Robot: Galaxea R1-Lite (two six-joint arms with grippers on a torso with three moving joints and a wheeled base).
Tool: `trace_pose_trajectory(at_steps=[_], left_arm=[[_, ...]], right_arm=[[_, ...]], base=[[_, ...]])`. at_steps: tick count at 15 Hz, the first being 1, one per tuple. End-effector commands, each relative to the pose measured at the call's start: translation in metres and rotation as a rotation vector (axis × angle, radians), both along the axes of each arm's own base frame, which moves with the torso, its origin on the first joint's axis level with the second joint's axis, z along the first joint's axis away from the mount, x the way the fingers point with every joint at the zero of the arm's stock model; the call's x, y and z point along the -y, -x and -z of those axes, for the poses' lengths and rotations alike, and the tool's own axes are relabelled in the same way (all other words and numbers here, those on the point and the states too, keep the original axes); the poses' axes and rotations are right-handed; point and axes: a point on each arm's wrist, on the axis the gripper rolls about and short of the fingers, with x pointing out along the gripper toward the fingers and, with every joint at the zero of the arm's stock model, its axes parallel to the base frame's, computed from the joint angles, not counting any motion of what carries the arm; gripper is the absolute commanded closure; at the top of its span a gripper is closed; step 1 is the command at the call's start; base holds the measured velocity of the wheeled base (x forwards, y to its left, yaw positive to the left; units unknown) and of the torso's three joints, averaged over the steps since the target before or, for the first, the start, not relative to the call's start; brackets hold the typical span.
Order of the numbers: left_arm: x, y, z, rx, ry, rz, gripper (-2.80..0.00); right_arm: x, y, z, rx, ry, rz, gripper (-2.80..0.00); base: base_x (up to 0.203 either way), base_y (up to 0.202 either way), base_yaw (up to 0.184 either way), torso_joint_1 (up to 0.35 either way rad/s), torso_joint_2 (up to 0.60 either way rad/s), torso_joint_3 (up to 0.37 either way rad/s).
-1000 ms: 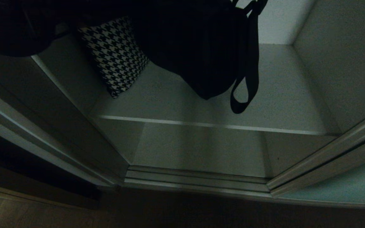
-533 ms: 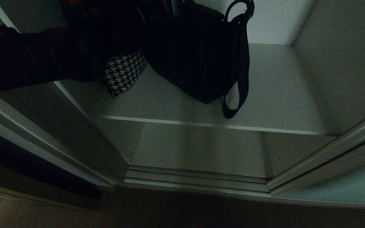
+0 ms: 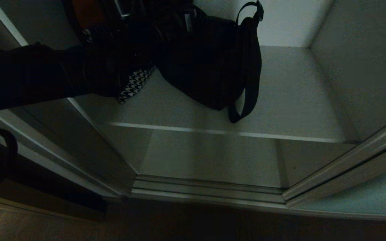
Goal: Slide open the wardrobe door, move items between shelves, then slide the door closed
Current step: Place the bag on the higher shelf
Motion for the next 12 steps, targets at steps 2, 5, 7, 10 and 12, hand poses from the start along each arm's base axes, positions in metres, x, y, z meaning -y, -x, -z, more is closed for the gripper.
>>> trace_pose_trajectory(at_steps=[2, 5, 7, 10, 12], left_arm=[[0.002, -0.003, 0.002, -0.006, 0.017, -0.005, -2.80], [0.004, -0.002, 0.002, -0.032, 0.099, 0.013, -2.80], [0.002, 0.000, -0.002, -0.026, 0.125, -0.010, -2.80], [-0.007, 0.019, -0.023, 0.029, 0.140, -0.005, -2.80], [-0.003, 0.030, -0.031, 0.078, 0.149, 0.010, -2.80]], right_arm=[[0.000, 0.000, 0.001, 0.001, 0.000, 0.000, 0.00], [0.000, 0.000, 0.000, 0.003, 0.000, 0.000, 0.00], [0.000, 0.000, 0.001, 0.000, 0.000, 0.000, 0.00], [0.000, 0.000, 0.000, 0.003, 0.000, 0.000, 0.00], [0.000, 0.000, 0.000, 0.003, 0.000, 0.000, 0.00]], base=[[0.000, 0.000, 0.000, 0.000, 0.00, 0.000], [0.000, 0.000, 0.000, 0.000, 0.00, 0.000], [0.000, 0.000, 0.000, 0.000, 0.00, 0.000], [0.000, 0.000, 0.000, 0.000, 0.00, 0.000], [0.000, 0.000, 0.000, 0.000, 0.00, 0.000]])
